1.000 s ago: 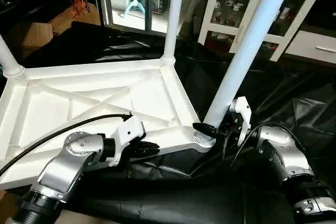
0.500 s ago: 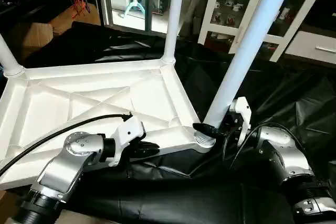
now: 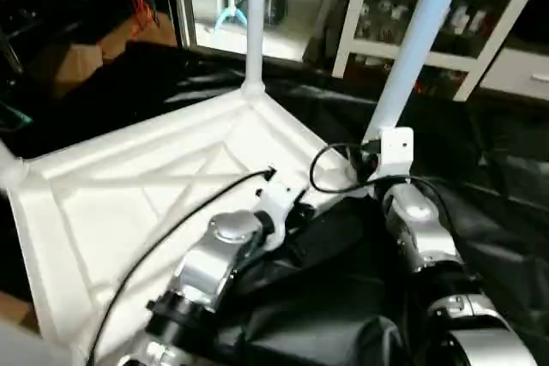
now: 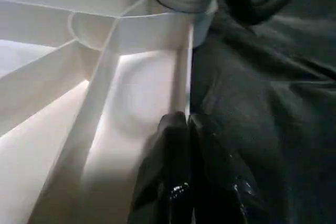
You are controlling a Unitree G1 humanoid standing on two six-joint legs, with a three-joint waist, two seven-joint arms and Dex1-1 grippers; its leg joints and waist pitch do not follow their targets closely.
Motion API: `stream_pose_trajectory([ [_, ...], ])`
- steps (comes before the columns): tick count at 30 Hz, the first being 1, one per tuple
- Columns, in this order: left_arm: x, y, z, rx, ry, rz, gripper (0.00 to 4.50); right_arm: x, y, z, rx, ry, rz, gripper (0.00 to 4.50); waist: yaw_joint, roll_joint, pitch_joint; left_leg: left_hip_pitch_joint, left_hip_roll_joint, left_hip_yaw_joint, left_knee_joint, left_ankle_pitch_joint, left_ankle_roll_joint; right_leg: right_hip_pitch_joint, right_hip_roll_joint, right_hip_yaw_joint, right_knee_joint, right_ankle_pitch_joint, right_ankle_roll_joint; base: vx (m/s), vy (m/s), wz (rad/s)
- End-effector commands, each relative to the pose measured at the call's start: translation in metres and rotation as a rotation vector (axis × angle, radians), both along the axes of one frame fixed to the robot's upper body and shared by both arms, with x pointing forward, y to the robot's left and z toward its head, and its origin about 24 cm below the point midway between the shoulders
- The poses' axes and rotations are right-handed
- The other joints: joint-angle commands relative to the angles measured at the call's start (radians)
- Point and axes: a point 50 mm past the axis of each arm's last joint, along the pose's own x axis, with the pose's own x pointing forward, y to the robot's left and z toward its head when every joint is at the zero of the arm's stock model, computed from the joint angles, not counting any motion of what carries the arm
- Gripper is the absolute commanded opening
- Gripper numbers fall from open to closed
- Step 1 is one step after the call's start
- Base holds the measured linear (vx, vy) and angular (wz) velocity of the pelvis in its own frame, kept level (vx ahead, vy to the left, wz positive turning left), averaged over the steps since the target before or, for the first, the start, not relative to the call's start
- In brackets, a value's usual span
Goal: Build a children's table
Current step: Insert table leg to table base
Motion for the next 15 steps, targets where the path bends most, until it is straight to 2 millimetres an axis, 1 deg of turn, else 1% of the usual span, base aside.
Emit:
stream_pose_trajectory([
  [1, 0.010, 0.021, -0.007, 0.054, -0.004, 0.160, 0.00, -0.033, 0.026, -0.059, 0.011, 0.269, 0.096, 1.91, -0.004, 0.005, -0.012, 0.002, 0.055, -0.030, -0.065, -0.192, 0.005, 0.002, -0.070, 0.041, -0.084, 0.013, -0.166, 0.000, 0.000, 0.00],
  [2, 0.010, 0.022, -0.008, 0.057, -0.003, 0.166, 0.00, -0.033, 0.027, -0.059, 0.009, 0.266, 0.091, 1.91, -0.004, 0.005, -0.012, 0.002, 0.055, -0.030, -0.065, -0.192, 0.005, 0.002, -0.070, 0.041, -0.084, 0.013, -0.166, 0.000, 0.000, 0.00],
  [4, 0.011, 0.021, -0.008, 0.061, -0.001, 0.178, 0.00, -0.032, 0.028, -0.059, 0.003, 0.263, 0.073, 1.91, -0.006, 0.006, -0.010, 0.004, 0.056, -0.030, -0.067, -0.215, -0.002, -0.001, -0.070, 0.041, -0.087, -0.014, -0.176, 0.000, 0.000, 0.00],
  [6, 0.012, 0.021, -0.009, 0.069, 0.002, 0.197, 0.00, -0.030, 0.032, -0.059, 0.001, 0.260, 0.034, 1.91, -0.009, 0.005, -0.008, 0.006, 0.057, -0.031, -0.070, -0.242, -0.010, -0.004, -0.071, 0.041, -0.091, -0.057, -0.177, 0.000, 0.000, 0.00],
  [9, 0.011, 0.023, -0.008, 0.065, -0.004, 0.174, 0.00, -0.029, 0.033, -0.057, 0.046, 0.255, 0.016, 1.90, -0.012, 0.005, -0.006, 0.007, 0.057, -0.033, -0.075, -0.295, -0.021, -0.010, -0.072, 0.042, -0.097, -0.140, -0.162, 0.000, 0.000, 0.00],
  [10, 0.010, 0.023, -0.006, 0.056, -0.014, 0.143, 0.00, -0.028, 0.034, -0.056, 0.083, 0.250, 0.020, 1.90, -0.014, 0.005, -0.006, 0.006, 0.058, -0.034, -0.076, -0.303, -0.023, -0.011, -0.072, 0.042, -0.098, -0.150, -0.158, 0.000, 0.000, 0.00],
  [12, 0.006, 0.028, -0.005, 0.038, -0.015, 0.076, 0.00, -0.028, 0.038, -0.052, 0.165, 0.247, 0.073, 1.90, -0.014, 0.006, -0.009, 0.005, 0.058, -0.035, -0.076, -0.301, -0.019, -0.011, -0.072, 0.044, -0.096, -0.132, -0.154, 0.000, 0.000, 0.00],
  [13, 0.006, 0.028, -0.005, 0.038, -0.015, 0.076, 0.00, -0.028, 0.038, -0.052, 0.165, 0.247, 0.073, 1.90, -0.015, 0.006, -0.008, 0.002, 0.059, -0.035, -0.076, -0.287, -0.013, -0.009, -0.071, 0.043, -0.093, -0.094, -0.158, 0.000, 0.000, 0.00],
  [14, 0.004, 0.033, -0.005, 0.039, -0.018, 0.047, 0.00, -0.028, 0.038, -0.050, 0.196, 0.245, 0.114, 1.90, -0.018, 0.006, -0.009, -0.001, 0.058, -0.034, -0.076, -0.272, -0.011, -0.007, -0.070, 0.043, -0.091, -0.070, -0.162, 0.000, 0.000, 0.00],
  [15, -0.003, 0.048, -0.002, 0.050, -0.047, -0.074, 0.00, -0.029, 0.034, -0.045, 0.242, 0.247, 0.239, 1.90, -0.020, 0.007, -0.010, -0.003, 0.058, -0.034, -0.075, -0.250, -0.001, -0.003, -0.070, 0.042, -0.088, -0.028, -0.168, 0.000, 0.000, 0.00],
])
